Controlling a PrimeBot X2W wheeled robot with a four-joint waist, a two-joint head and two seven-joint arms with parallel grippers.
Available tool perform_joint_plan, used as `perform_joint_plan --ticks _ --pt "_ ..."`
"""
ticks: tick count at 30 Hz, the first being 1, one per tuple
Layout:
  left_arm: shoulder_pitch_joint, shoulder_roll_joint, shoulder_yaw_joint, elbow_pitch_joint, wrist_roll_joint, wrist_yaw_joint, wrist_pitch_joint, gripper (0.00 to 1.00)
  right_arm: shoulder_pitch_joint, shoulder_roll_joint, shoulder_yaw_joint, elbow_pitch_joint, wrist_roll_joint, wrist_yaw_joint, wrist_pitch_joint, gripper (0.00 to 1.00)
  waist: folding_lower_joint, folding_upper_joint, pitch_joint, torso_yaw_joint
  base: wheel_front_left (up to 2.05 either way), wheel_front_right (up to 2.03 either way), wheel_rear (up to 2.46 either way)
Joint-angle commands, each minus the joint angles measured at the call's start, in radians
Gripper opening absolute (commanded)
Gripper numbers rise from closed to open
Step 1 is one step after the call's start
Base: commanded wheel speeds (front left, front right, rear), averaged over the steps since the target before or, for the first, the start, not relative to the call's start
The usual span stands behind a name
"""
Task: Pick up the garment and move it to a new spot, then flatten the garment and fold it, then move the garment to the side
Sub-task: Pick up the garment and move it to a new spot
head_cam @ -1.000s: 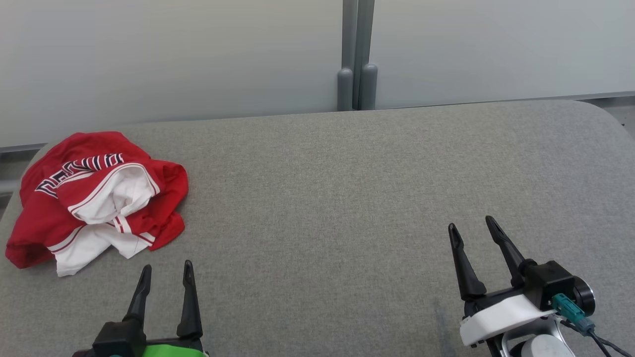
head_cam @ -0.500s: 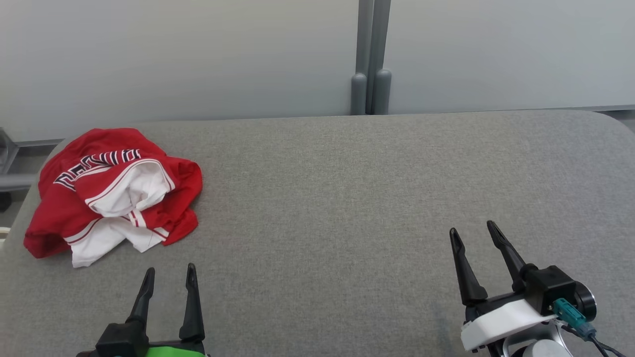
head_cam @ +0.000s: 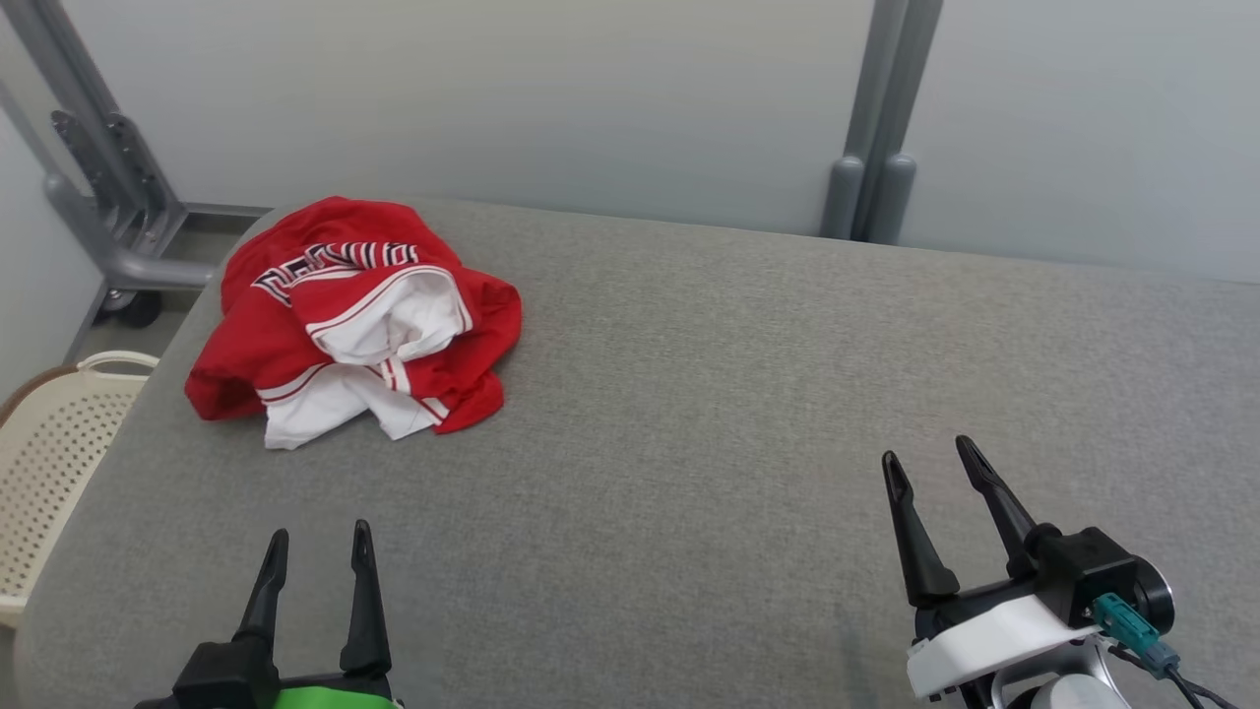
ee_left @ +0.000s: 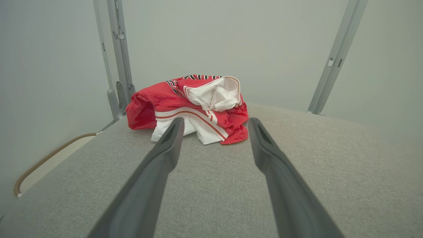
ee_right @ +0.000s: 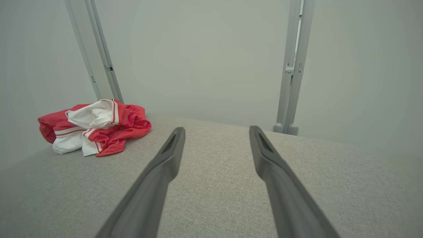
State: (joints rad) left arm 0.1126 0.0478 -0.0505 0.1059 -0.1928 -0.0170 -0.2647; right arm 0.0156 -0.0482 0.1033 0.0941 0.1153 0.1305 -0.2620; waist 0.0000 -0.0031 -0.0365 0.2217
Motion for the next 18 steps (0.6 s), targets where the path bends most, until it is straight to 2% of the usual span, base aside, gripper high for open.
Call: perform_joint_plan --ticks 1,9,18 --pt "0.006 0.006 0.007 -0.002 0.002 -0.001 -0.001 1.0 -0.001 -0.004 0.003 -0.002 0.006 0.0 -0.004 1.0 0.0 0.0031 0.007 0.087 0.0 0.0 0.0" --pt "0.016 0.006 0.02 -0.013 0.007 -0.004 0.0 1.0 -0.016 -0.004 0.02 -0.005 0.016 0.0 -0.004 1.0 0.0 0.0031 0.019 0.186 0.0 0.0 0.0" --pt "0.017 0.006 0.031 -0.016 0.002 -0.002 -0.001 1.0 -0.019 -0.004 0.031 0.0 0.016 0.0 -0.003 1.0 0.0 0.0031 0.024 0.203 0.0 0.0 0.0"
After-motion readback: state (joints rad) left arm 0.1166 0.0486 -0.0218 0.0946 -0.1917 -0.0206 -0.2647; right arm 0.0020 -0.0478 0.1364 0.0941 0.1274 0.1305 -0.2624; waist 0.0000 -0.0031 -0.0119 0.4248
